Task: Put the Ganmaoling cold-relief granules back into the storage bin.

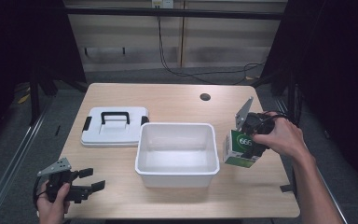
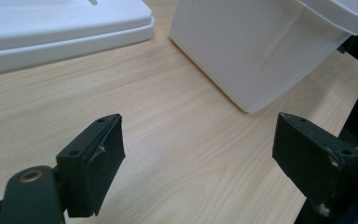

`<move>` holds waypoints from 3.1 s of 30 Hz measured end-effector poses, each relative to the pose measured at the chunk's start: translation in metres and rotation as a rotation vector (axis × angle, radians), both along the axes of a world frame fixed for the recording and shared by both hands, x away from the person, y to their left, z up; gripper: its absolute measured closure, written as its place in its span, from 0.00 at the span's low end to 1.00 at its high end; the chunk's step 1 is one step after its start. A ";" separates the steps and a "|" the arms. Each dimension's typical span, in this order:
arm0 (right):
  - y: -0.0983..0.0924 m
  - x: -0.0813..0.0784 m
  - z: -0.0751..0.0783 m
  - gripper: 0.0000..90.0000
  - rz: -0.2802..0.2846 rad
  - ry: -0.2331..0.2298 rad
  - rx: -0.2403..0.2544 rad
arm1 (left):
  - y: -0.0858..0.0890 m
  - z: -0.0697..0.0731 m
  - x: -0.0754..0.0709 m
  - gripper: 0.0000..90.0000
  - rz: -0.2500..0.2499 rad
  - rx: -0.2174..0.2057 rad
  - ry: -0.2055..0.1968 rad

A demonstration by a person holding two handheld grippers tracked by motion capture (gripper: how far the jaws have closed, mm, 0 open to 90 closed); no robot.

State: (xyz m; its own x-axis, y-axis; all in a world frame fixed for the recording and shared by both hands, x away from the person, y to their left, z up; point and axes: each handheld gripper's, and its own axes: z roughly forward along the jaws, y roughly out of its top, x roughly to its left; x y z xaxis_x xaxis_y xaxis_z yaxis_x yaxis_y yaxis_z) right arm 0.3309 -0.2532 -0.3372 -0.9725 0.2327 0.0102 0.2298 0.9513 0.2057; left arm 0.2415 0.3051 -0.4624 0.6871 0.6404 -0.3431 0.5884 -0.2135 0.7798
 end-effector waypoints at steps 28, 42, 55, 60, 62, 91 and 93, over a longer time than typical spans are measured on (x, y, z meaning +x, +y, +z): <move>-0.015 -0.013 0.050 0.18 -0.003 -0.090 0.124 | -0.001 0.000 0.000 0.19 0.002 0.005 0.000; 0.003 -0.013 0.071 0.18 0.008 -0.092 0.143 | 0.000 0.000 0.000 0.18 0.003 0.000 0.001; 0.038 -0.004 0.086 0.18 0.042 -0.083 0.128 | 0.000 0.000 0.000 0.18 -0.002 0.000 0.000; 0.052 0.000 0.083 0.18 0.074 -0.065 0.119 | 0.000 0.000 0.000 0.19 0.001 0.000 -0.001; 0.058 0.000 0.081 0.18 0.091 -0.054 0.105 | 0.000 0.000 0.000 0.18 0.001 0.000 -0.001; 0.123 0.022 0.057 0.18 0.151 0.012 0.008 | 0.001 0.001 -0.001 0.18 -0.003 -0.007 -0.004; 0.124 0.023 0.053 0.18 0.151 0.014 0.011 | 0.001 0.001 -0.001 0.18 -0.003 -0.008 -0.003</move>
State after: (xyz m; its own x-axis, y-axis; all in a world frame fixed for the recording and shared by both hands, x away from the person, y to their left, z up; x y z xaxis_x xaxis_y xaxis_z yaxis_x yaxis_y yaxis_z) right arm 0.3541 -0.1293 -0.2846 -0.9962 0.0834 0.0260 0.0870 0.9729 0.2141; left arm 0.2408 0.3056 -0.4614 0.6904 0.6353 -0.3459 0.5851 -0.2092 0.7835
